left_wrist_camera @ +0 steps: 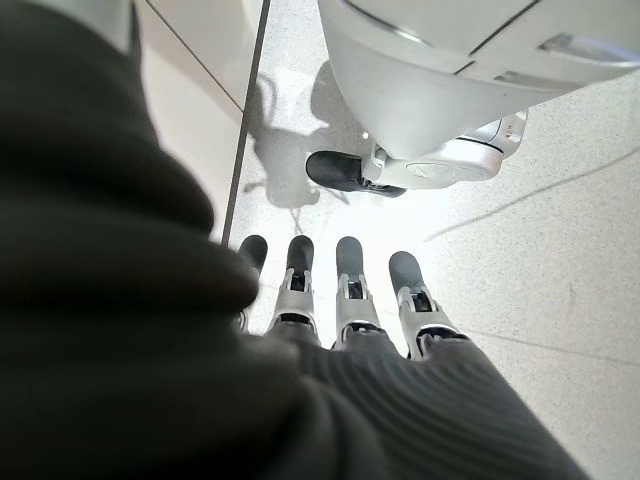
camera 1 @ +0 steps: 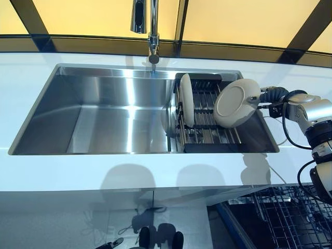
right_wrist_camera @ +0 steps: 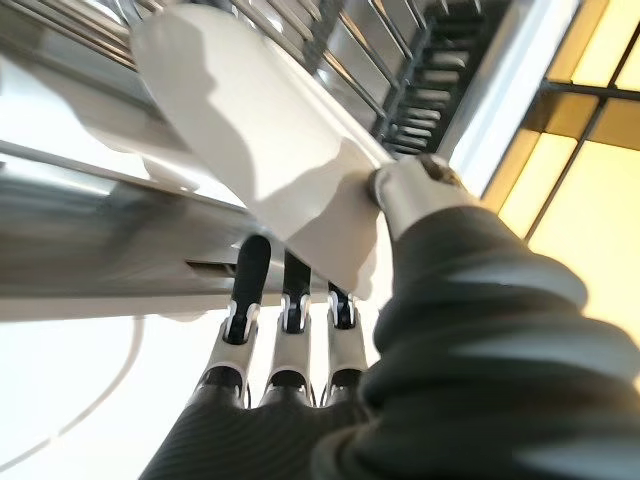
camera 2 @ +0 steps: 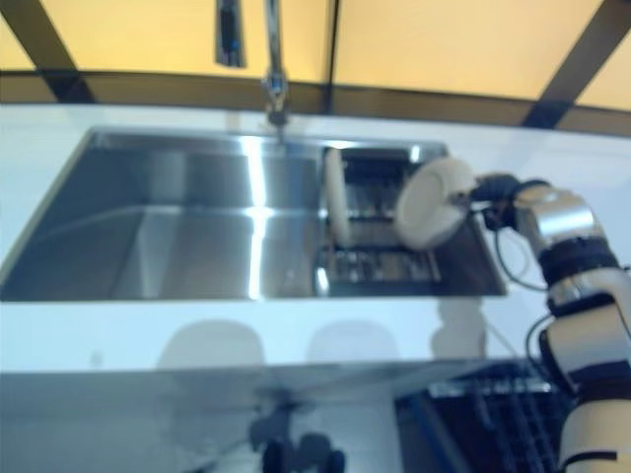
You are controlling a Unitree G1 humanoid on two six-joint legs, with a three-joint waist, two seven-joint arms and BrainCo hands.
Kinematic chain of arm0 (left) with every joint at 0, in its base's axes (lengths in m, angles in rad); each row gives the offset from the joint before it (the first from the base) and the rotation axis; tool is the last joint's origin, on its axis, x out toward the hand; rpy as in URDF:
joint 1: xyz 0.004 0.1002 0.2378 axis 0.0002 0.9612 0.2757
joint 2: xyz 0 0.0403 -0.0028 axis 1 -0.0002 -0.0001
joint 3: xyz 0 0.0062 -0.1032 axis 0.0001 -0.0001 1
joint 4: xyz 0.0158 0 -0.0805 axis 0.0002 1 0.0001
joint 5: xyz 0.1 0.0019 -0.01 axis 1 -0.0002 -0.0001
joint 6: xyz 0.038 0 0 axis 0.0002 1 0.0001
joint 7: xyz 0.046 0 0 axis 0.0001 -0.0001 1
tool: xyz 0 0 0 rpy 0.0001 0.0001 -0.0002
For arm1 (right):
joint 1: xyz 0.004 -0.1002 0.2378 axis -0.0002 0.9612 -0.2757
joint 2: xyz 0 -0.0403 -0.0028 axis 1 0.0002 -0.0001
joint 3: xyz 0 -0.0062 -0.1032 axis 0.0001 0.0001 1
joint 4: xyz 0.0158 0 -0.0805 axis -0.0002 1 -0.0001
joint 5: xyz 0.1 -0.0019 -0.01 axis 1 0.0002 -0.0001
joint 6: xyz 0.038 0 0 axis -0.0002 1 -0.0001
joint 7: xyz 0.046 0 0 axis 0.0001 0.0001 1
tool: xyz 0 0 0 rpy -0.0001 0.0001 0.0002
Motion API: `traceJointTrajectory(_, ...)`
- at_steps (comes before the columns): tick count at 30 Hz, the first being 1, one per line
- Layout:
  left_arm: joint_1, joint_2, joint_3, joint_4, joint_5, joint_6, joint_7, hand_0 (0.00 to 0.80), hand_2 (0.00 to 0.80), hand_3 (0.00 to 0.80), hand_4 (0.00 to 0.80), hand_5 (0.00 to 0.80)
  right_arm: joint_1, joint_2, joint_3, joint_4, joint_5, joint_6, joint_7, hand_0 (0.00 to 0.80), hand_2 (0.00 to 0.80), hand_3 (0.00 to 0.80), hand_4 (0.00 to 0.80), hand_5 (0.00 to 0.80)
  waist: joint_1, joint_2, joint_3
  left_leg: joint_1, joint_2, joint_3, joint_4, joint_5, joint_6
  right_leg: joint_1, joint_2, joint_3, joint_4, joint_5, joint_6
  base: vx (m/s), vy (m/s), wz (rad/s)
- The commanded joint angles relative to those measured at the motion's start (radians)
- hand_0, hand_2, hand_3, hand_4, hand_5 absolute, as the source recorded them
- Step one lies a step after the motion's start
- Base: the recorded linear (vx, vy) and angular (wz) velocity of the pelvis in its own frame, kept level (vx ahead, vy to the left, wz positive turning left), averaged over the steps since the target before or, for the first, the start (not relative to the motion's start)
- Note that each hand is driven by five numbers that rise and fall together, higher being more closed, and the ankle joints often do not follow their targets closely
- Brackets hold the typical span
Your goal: Take plates into dishwasher
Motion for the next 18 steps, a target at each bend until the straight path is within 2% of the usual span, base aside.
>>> traceJointTrajectory(1,-0.010,0.007,-0.043,0.024,-0.024,-0.006,-0.002,0.000,0.000,0.000,0.000,0.000,-0.121,-0.042,0.049,-0.009,-0.025,-0.093,-0.122,0.800,0.800,0.800,0.800,0.800,0.011,-0.001,-0.012,-0.015,0.003,-0.034,-0.005,-0.046,-0.017,-0.010,-0.034,-0.032,-0.001,-0.008,0.052,0.000,0.000,0.00)
traceJointTrajectory(8,-0.010,0.006,-0.049,0.018,-0.023,-0.003,-0.007,0.000,0.000,0.000,0.000,0.000,-0.119,-0.039,0.044,-0.005,0.023,-0.090,-0.095,0.800,0.800,0.800,0.800,0.800,0.016,-0.002,-0.014,-0.011,0.003,-0.035,-0.005,-0.049,-0.014,-0.007,-0.034,-0.033,-0.001,-0.011,0.050,0.003,0.001,0.03)
traceJointTrajectory(18,-0.003,0.002,-0.051,0.019,-0.023,-0.008,-0.018,0.000,0.000,0.000,0.000,0.000,-0.101,-0.038,0.008,-0.013,0.074,-0.161,-0.149,0.800,0.800,0.800,0.800,0.800,0.018,0.001,-0.018,-0.004,0.002,-0.038,-0.005,-0.052,-0.014,0.002,-0.035,-0.040,-0.001,-0.014,0.049,0.000,0.000,0.00)
